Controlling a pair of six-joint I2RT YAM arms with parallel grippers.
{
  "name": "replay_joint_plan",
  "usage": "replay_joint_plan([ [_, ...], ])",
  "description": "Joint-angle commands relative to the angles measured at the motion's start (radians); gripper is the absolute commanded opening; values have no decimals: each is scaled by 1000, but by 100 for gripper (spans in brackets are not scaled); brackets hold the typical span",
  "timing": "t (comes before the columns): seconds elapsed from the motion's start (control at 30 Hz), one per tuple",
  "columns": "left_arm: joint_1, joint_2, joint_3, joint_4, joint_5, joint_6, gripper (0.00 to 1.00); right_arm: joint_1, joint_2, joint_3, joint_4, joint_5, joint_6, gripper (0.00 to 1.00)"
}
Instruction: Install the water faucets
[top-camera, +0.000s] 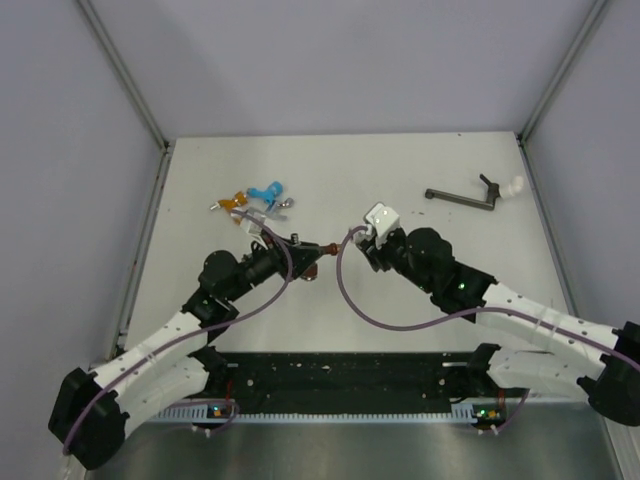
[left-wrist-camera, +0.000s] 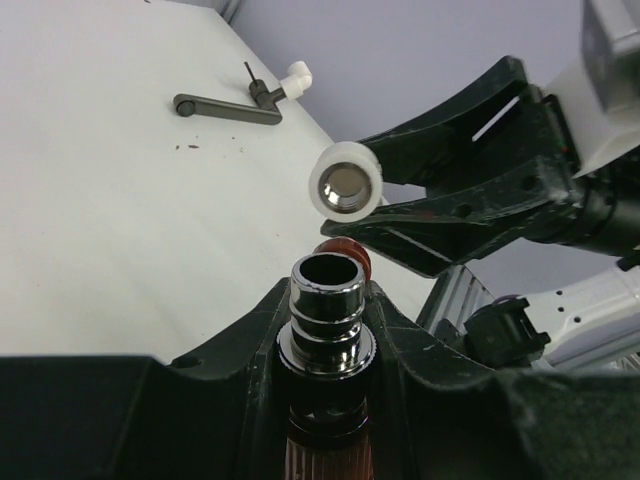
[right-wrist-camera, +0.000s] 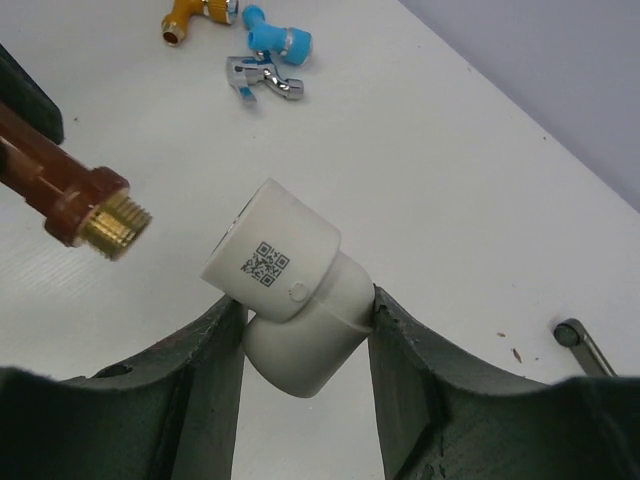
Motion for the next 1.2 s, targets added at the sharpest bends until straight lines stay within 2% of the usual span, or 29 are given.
replay_joint_plan([
  [0.0,-7,42,-66,379,-32,44,0,64,14,102,-44,125,-16,0],
  [0.17,-5,89,-112,611,8,67,0,110,30,145,-128,193,3,0],
  [0.3,-7,103,-122,689,25,58,0,129,27,168,-171,204,12,0],
  [0.7,-7,160,-87,668,100,73,0,172,44,277,-262,306,49,0],
  [1.17,-2,264,-37,769,96,59,0,232,58,311,-346,403,90,0],
])
